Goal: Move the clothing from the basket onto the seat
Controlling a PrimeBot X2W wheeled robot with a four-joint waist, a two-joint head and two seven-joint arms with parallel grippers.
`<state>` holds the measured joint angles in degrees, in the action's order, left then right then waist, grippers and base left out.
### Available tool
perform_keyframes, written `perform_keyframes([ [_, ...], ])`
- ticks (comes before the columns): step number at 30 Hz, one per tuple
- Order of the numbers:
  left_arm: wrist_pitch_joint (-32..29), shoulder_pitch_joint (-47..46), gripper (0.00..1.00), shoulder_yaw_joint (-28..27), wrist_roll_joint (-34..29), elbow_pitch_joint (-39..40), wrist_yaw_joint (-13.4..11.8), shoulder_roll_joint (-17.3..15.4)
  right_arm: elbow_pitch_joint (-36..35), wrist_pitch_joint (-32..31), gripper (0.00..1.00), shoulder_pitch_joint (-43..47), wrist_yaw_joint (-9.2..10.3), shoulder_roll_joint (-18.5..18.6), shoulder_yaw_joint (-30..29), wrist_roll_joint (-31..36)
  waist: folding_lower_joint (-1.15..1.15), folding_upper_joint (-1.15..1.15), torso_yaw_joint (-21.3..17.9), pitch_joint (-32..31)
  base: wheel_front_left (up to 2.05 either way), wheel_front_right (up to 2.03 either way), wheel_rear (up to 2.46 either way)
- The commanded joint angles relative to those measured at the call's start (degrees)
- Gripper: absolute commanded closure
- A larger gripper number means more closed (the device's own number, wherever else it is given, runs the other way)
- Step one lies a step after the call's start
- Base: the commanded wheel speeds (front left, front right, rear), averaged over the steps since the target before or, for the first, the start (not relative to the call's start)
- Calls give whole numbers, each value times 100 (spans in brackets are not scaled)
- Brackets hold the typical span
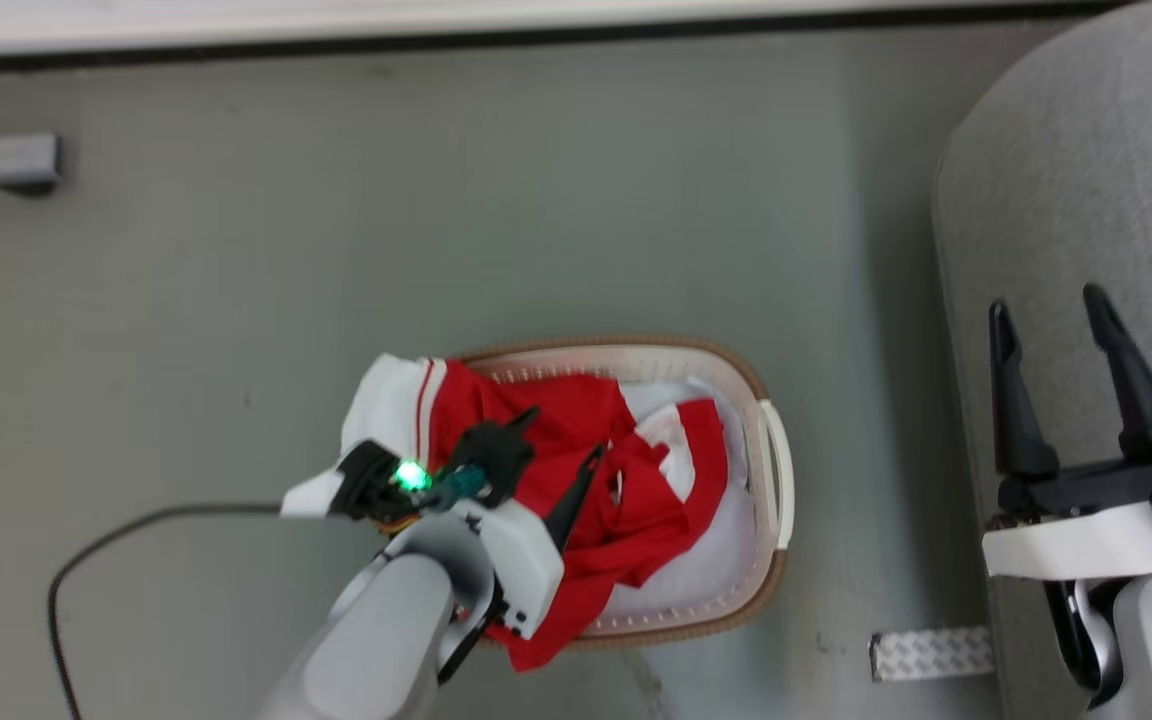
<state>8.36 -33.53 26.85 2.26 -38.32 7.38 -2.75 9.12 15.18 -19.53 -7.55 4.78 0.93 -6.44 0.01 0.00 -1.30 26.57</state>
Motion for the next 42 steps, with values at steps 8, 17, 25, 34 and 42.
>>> perform_keyframes([
  [8, -470, -1075, 0, 679, 345, -1024, -109, -28, -365, -4, 0, -489, 12, 76, 151, 102, -1, 0, -79, 1250, 0, 0, 0],
  [17, -508, -1780, 0, 1086, 616, -2030, -196, -28, -665, -4, 0, -567, 12, 200, 295, 154, -1, 0, -152, 1747, 0, 0, 0],
  [25, -374, -2121, 0, 1274, 957, -2573, -91, -27, -814, -4, 0, -453, 12, 226, 326, 138, -1, 0, -272, 2102, 0, 0, 0],
  [34, -406, -2150, 100, 1724, 1365, -2661, -11, -28, -842, -4, 0, -231, 12, 152, 249, 91, -1, 0, -264, 2211, 0, 0, 0],
  [42, 209, -1794, 100, 1724, 2050, -2469, -76, -27, -652, -4, 0, -235, 12, 96, 292, -15, -1, 0, -57, 1555, 0, 0, 0],
])
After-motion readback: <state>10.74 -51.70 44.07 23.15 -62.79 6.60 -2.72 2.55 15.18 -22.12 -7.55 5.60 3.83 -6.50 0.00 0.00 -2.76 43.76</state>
